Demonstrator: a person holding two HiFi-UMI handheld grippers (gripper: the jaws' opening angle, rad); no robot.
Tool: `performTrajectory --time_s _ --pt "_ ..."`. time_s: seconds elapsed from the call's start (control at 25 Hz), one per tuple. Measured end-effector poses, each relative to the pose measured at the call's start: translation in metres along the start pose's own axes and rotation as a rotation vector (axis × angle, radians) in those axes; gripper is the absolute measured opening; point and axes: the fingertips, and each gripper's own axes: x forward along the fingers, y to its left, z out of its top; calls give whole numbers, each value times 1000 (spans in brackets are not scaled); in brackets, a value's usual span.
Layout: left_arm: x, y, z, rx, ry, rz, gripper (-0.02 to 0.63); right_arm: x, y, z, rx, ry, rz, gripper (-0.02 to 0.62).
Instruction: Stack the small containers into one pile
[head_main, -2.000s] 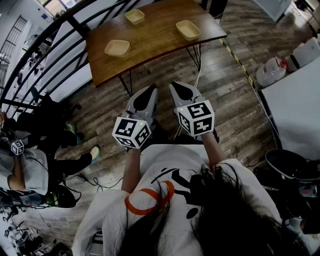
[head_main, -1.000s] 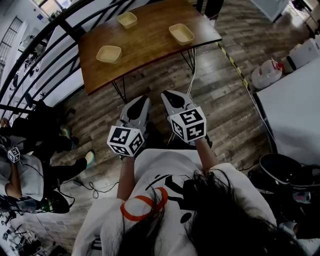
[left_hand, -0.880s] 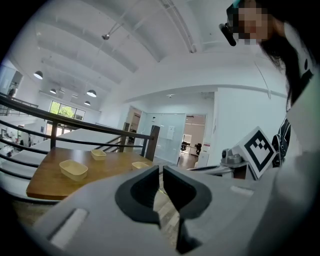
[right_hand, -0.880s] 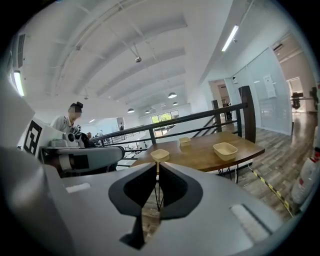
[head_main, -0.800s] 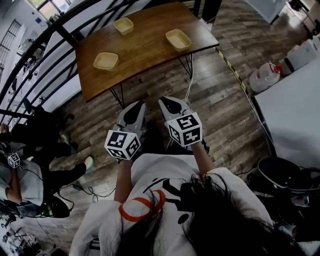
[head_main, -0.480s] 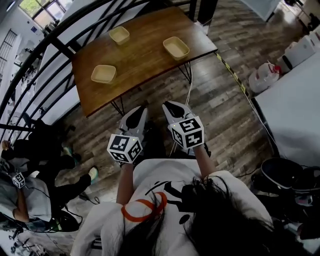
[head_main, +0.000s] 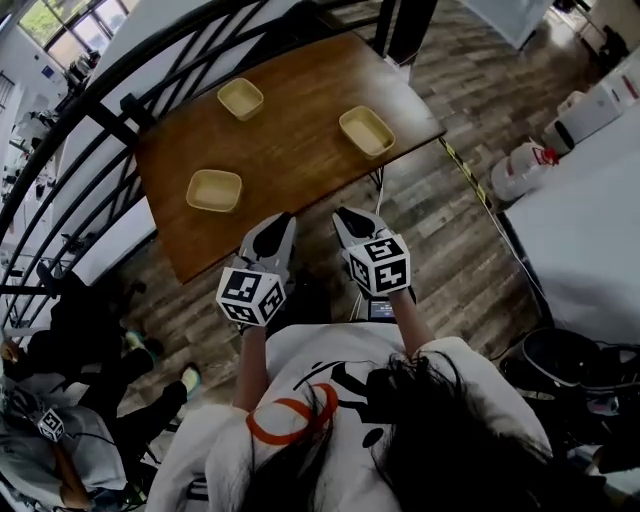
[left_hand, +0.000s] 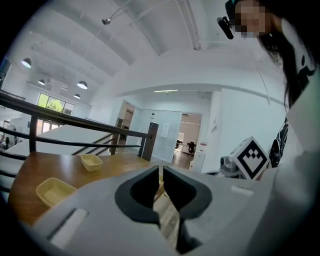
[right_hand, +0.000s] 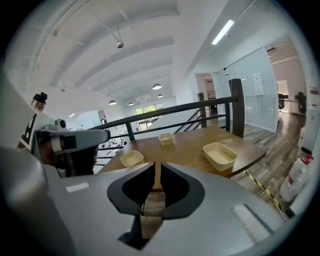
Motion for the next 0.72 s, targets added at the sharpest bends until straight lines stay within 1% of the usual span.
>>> performTrajectory --time_s 0.24,0.4,0.52,0.72 --pt "13 69 16 -14 4 -22 3 59 -22 20 26 28 -95 58" --pt "20 105 22 -28 3 -22 3 79 -40 27 39 38 -157 64" --pt "29 119 21 -47 7 -21 3 87 -62 28 34 56 -202 71" --pt "45 128 16 -64 27 -39 3 100 -101 27 30 101 -260 88"
